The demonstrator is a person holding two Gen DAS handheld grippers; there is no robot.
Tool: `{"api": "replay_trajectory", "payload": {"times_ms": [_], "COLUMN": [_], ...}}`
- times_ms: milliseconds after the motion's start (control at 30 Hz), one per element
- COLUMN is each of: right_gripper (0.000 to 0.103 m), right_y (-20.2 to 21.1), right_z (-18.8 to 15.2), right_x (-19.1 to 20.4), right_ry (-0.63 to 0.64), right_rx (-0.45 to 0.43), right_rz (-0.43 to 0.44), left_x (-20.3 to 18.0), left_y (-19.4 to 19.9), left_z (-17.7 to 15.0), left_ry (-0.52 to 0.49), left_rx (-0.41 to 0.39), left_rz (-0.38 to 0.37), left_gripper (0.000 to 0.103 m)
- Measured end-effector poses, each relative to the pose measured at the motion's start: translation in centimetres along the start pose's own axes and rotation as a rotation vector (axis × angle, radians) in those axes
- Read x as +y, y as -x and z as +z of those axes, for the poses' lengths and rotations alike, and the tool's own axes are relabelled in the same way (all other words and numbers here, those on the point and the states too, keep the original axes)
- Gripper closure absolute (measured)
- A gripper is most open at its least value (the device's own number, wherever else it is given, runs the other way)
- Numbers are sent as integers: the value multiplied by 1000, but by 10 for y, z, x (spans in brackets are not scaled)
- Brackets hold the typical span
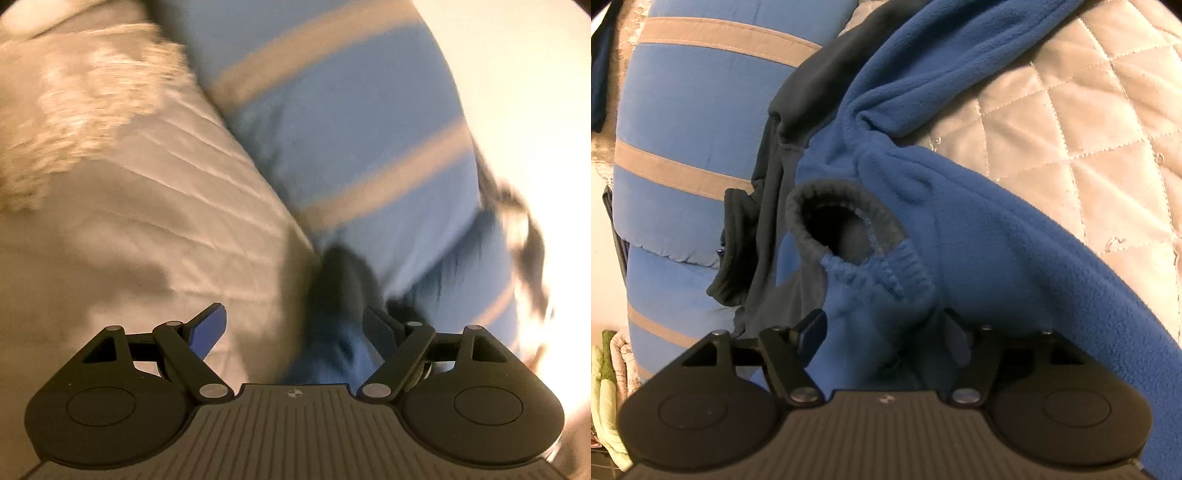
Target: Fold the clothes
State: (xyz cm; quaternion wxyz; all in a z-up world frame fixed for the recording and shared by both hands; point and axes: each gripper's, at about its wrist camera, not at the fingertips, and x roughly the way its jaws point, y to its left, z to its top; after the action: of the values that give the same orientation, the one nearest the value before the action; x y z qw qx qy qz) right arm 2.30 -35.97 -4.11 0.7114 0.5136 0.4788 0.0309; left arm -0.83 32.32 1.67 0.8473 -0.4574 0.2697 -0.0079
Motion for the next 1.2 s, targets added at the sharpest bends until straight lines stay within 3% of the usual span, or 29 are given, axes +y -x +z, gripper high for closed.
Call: {"api": "replay_trajectory", "payload": {"times_ms": [33,167,400,567,633,767,867,967,1100,1200], "right_gripper": [25,23,19,18,17,16,16,16,16,16], "right_y": [0,3,9,22,27,32,34,38,43,39], "right_z": [0,-2,-4,-1,0,1,0,-7,-19,-31], "right_x": [0,2,2,6,10,15,16,25,45,65], "right_ry": [-1,-7,-11,21,51,85,84,130,247,346], "right_rx": [1,4,-11,-114,-156,-205,-207,-246,-301,-292], "right_rz": [-2,-6,-8,-44,-58,-76,-70,-73,-77,-58], "left_x": [5,0,-19,-22,-18,-12,-21,-44,-103,-143], "left_y": [2,-18,-45,-49,-48,-52,-48,-37,-20,-10], "left_z": [2,-4,-23,-35,-37,-40,-41,-45,-66,-94], "left_ry": [38,-43,-149,-175,-144,-63,-59,-144,-496,-766], "left_rx": [-15,84,190,212,210,221,190,127,37,-25], "left_rz": [2,65,8,-4,-14,-18,-27,-16,53,110], "left_gripper": [21,22,22,26,35,76,81,83,84,84]}}
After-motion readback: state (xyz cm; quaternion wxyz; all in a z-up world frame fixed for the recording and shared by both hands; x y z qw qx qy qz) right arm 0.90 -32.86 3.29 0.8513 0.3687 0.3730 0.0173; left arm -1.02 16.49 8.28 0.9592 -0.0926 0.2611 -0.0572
